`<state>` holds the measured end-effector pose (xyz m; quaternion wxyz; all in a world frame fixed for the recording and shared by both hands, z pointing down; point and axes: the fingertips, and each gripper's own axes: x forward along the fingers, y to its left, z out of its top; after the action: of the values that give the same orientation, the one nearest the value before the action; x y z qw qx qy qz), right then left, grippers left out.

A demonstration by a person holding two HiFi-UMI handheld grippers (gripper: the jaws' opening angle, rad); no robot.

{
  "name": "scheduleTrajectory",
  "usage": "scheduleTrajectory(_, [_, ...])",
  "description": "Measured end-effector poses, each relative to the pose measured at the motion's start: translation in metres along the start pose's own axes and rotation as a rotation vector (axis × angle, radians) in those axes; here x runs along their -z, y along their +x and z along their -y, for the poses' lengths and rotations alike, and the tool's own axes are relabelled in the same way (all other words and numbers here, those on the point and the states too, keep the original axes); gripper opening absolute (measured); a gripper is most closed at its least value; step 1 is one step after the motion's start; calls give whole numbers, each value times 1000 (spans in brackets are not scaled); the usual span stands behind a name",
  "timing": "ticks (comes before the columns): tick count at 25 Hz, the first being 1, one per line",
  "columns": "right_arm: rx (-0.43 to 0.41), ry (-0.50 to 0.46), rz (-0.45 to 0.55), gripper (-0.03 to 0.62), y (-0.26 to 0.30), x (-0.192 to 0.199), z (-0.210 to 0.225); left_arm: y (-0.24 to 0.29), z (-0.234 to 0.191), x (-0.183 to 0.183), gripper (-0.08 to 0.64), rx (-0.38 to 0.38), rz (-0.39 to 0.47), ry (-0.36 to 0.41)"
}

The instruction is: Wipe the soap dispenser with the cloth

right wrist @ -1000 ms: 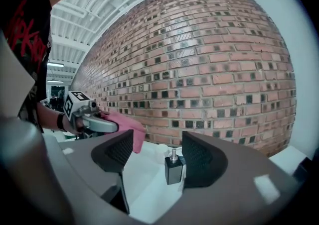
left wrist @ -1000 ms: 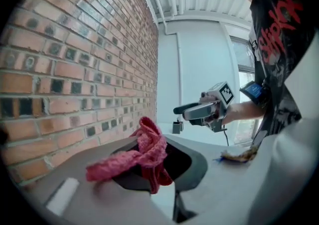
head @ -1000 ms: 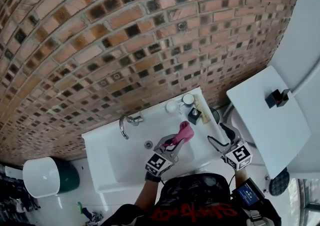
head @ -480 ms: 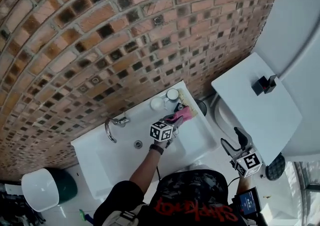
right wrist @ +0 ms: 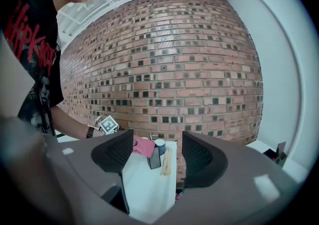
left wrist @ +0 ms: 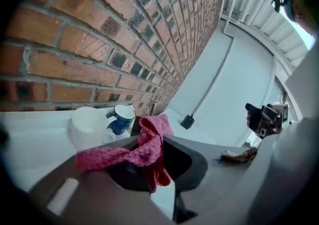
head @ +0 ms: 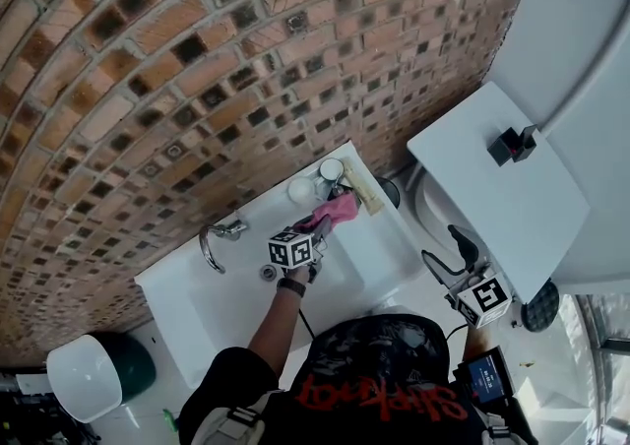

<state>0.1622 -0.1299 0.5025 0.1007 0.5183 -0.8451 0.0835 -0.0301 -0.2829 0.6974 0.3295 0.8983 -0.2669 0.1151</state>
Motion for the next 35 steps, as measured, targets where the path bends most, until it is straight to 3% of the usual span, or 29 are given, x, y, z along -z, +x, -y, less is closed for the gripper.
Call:
scheduleTrajectory(17, [-50, 8, -32, 308, 21, 10, -17, -18, 9, 25, 49, 55, -12, -54])
scheduleTrajectory(20, [-100, -108, -130, 307, 32, 28, -32, -24, 23, 28, 48, 69, -15, 1])
scheduleTrajectory(24, [-278, -403, -335, 313, 83, 69, -62, -62, 37, 35, 48, 31, 33, 85])
scheduleTrajectory(28, [-461, -616, -481, 324, 169, 119, -89, -134, 51, 44, 49, -44, 160, 73])
scheduleTrajectory(35, [-690, -842, -774, 423, 316, 204, -96, -229, 67, 59, 49, -223, 319, 44])
